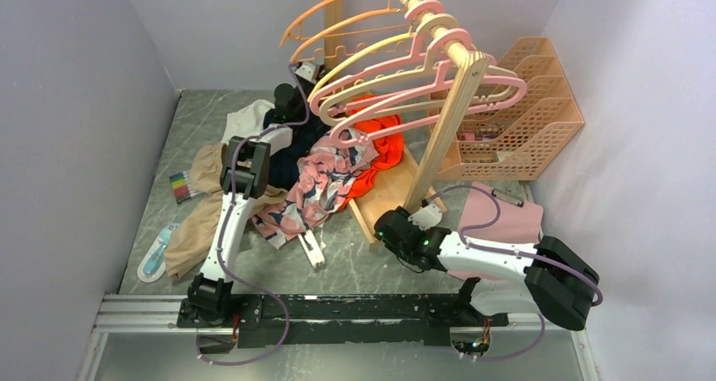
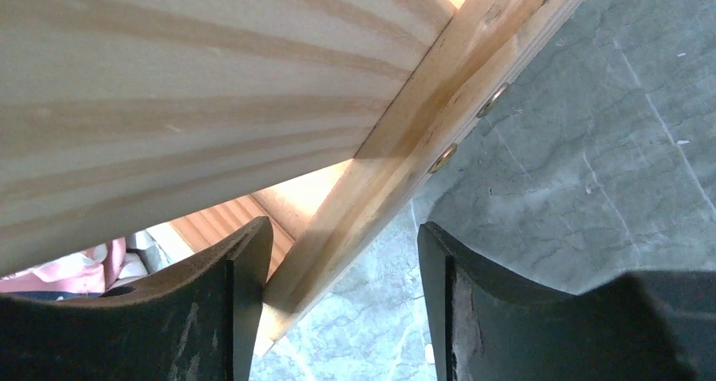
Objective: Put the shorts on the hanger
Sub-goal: Adjust the clothesline at the center of the board.
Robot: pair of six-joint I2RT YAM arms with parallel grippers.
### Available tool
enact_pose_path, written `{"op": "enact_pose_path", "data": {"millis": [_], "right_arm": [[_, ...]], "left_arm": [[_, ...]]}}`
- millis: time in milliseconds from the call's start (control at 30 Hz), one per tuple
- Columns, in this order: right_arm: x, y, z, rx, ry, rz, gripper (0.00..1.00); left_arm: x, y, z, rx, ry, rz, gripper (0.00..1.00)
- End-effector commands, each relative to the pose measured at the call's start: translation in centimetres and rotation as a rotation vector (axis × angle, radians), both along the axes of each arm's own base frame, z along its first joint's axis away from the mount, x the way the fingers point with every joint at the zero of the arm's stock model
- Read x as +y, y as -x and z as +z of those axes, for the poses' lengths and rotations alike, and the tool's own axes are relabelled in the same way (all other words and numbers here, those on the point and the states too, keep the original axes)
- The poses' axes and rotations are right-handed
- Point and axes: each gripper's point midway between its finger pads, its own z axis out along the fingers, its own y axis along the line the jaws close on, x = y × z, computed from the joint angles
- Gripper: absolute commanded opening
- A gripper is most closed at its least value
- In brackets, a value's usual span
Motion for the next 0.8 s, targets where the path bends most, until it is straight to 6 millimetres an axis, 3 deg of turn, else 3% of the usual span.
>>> {"op": "enact_pose_path", "data": {"millis": [0,167,267,367,433,533,600,667,767], "right_arm": [[0.0,6.4,-4.5,0.219,0.323,0.764,0.64],[-0.1,6.2,-4.4,0.210,0.325,0.743,0.66],[-0.2,6.0,-4.2,0.200,0.328,0.731,0.66],[-0.2,5.7,-3.6,0.180,0.327,0.715,0.68],[-0.2,5.4,-3.1,0.159,0.324,0.702,0.75],[-0.1,4.7,-1.6,0.116,0.323,0.675,0.87],[0.1,4.2,-0.3,0.082,0.317,0.672,0.88],[0.4,3.8,0.9,0.052,0.309,0.669,0.88],[0.7,3.6,2.2,0.031,0.292,0.655,0.88]], "left_arm": [[0.2,2.2,0.8,-0.063,-0.010,0.043,0.07],[3.0,3.5,1.2,-0.067,0.017,0.119,0.07],[3.5,4.0,1.7,-0.063,0.022,0.120,0.07],[3.8,5.4,3.0,-0.077,0.045,0.114,0.07],[4.4,6.7,4.5,-0.079,0.071,0.120,0.11],[5.2,8.9,5.5,-0.053,0.082,0.124,0.43],[5.6,10.3,6.7,-0.042,0.083,0.124,0.60],[6.2,11.7,8.1,-0.025,0.094,0.128,0.86],[7.1,13.8,9.8,0.009,0.123,0.141,0.99]]}}
